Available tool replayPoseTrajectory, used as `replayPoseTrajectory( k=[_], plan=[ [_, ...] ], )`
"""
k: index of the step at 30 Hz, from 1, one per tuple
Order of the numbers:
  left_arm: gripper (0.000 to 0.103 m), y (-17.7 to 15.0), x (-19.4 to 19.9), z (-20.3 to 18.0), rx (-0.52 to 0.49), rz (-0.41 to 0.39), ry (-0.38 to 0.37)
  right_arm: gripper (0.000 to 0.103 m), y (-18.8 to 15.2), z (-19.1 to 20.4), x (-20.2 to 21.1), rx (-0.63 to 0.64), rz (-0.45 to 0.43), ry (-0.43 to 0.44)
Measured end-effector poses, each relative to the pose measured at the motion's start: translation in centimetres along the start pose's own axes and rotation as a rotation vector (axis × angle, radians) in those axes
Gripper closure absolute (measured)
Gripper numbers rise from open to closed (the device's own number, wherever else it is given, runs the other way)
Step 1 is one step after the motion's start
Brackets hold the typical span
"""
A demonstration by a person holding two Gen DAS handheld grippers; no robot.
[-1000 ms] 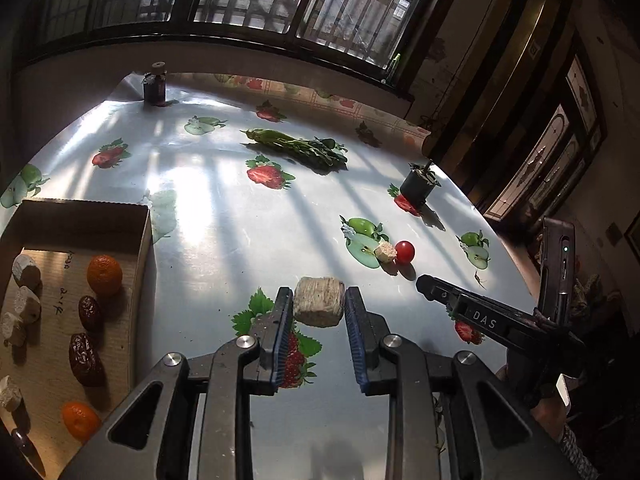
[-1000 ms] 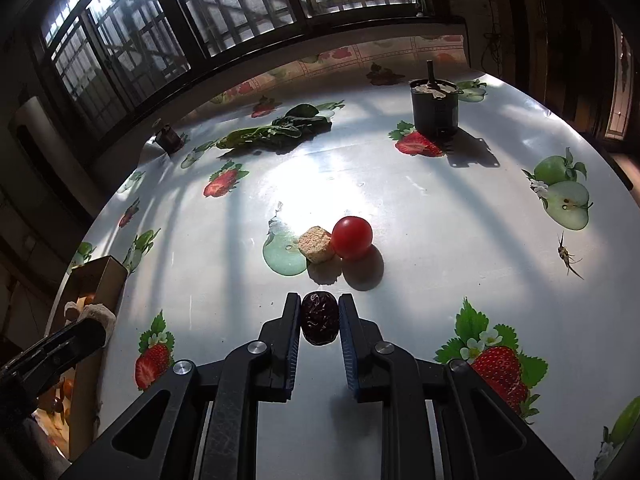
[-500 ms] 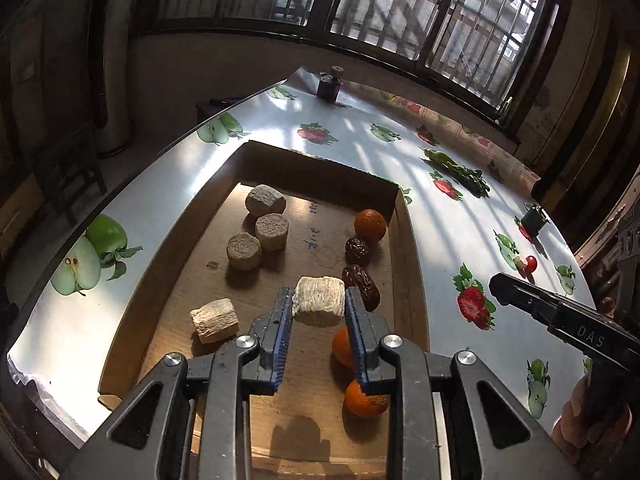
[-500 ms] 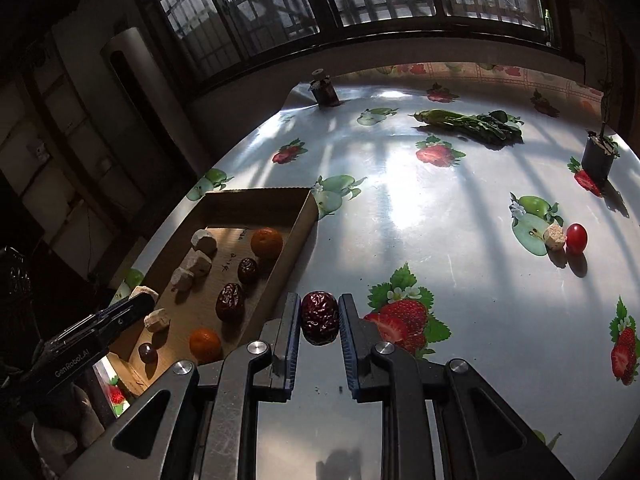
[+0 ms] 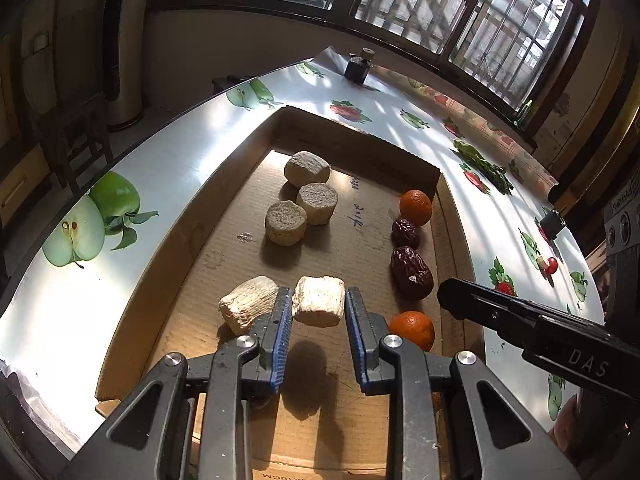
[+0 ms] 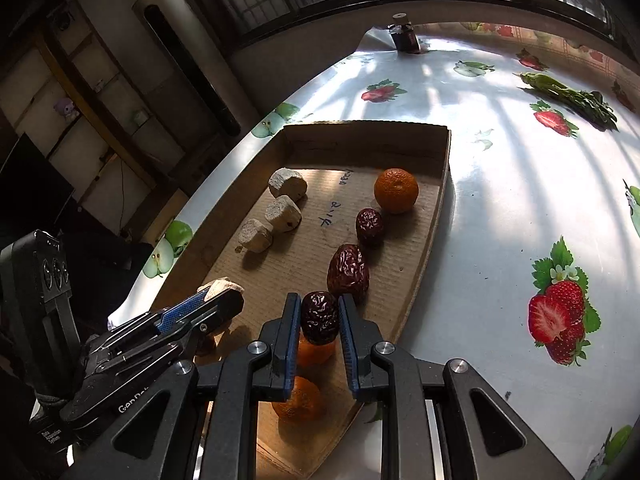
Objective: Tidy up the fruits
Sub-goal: 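Carry the rice cake with the left tool into the box while the right tool carries the date there, then open both tools in the box and move them back to the last items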
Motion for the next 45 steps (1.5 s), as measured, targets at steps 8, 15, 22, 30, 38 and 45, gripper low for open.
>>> replayPoseTrajectory(
  k=[8,15,22,30,38,45],
  plan=[
    [0.076,-0.1,-0.8,0.5,0.045,0.008,-0.028,0.082,0.0,-0.3,-1.4,0.042,0.011,-0.112],
    [0.059,0.3,0.4,1.2,0.097,-0.003,-0.048,0.075,0.1,-0.5,-1.3,0.035,0.007,-0.124],
    [0.048,0.7,2.8,0.7,0.089,-0.049,-0.004,0.066,0.0,-1.2,1.0,-0.003,-0.042,-0.119],
    [0.029,0.9,5.1,-2.1,-0.034,-0.134,0.145,0.051,-1.8,-3.2,6.5,-0.096,-0.192,-0.163],
    [0.029,0.4,6.4,-4.9,-0.130,-0.179,0.209,0.051,-4.2,-5.7,8.4,-0.145,-0.218,-0.220],
    [0.029,-0.2,6.7,-7.0,-0.178,-0.183,0.224,0.050,-5.2,-6.8,10.3,-0.174,-0.254,-0.212]
  ],
)
Point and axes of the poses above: each gripper's, at about its wrist camera, not at the fingertips, and x roughly against the way its jaws point, z to its left, y to its top, the point moved 8 cm from there along -x, roughly the way its jaws point, and after that the axes turned 5 degrees about z, right-handed, at the moved point
